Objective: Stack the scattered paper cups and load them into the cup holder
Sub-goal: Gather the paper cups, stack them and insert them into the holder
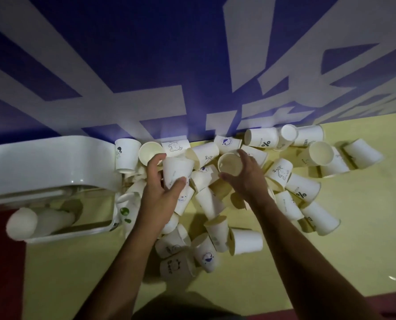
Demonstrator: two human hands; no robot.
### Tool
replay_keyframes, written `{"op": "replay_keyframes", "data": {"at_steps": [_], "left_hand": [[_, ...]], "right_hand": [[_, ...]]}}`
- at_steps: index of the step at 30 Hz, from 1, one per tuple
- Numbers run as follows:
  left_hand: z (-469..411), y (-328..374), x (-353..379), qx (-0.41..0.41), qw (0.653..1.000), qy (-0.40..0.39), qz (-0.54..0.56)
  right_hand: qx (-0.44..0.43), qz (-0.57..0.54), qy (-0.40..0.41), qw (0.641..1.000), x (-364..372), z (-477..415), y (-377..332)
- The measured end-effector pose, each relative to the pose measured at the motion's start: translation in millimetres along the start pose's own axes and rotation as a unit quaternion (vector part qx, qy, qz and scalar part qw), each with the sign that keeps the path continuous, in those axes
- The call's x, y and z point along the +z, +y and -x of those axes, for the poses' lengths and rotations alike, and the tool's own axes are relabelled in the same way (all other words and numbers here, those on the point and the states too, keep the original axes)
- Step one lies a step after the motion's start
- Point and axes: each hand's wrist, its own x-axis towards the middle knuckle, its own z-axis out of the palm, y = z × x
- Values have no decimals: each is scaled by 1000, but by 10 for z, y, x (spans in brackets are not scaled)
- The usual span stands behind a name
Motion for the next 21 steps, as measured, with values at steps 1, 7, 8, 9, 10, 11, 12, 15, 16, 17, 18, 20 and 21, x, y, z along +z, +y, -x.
{"op": "replay_keyframes", "data": {"at_steps": [1,7,8,9,10,11,12,15,16,17,18,20,21], "left_hand": [[-5,-15,7,-1,1000,1,-2],[-58,-40,-39,11,1000,2,-4],[-54,-38,-58,17,1000,0,-5],[-44,-34,-76,23,1000,-2,-6],[-30,-34,-100,32,999,-3,-6],[-12,-31,-125,43,999,-4,-7],[7,-37,-153,53,999,-6,-7],[108,-61,-290,81,996,-29,-10],[149,-69,-346,87,995,-37,-12],[188,-76,-402,89,995,-45,-15],[232,-96,-484,90,994,-53,-16],[302,-174,-672,95,993,-64,-12],[335,-222,-777,99,993,-66,-6]], "right_hand": [[-3,2,0,1000,10,-18,5],[-36,36,25,998,52,77,-2],[-38,38,35,998,44,115,-12],[-39,35,43,998,25,158,-31],[-38,28,51,998,1,207,-59],[-37,18,57,998,-30,267,-94],[-40,7,67,997,-55,330,-125],[-67,-32,94,993,-103,591,-260],[-76,-48,98,991,-106,685,-314],[-82,-63,100,990,-106,779,-374],[-89,-74,103,988,-89,888,-452],[-99,-95,112,984,-17,1102,-622],[-102,-103,114,983,38,1205,-714]]}}
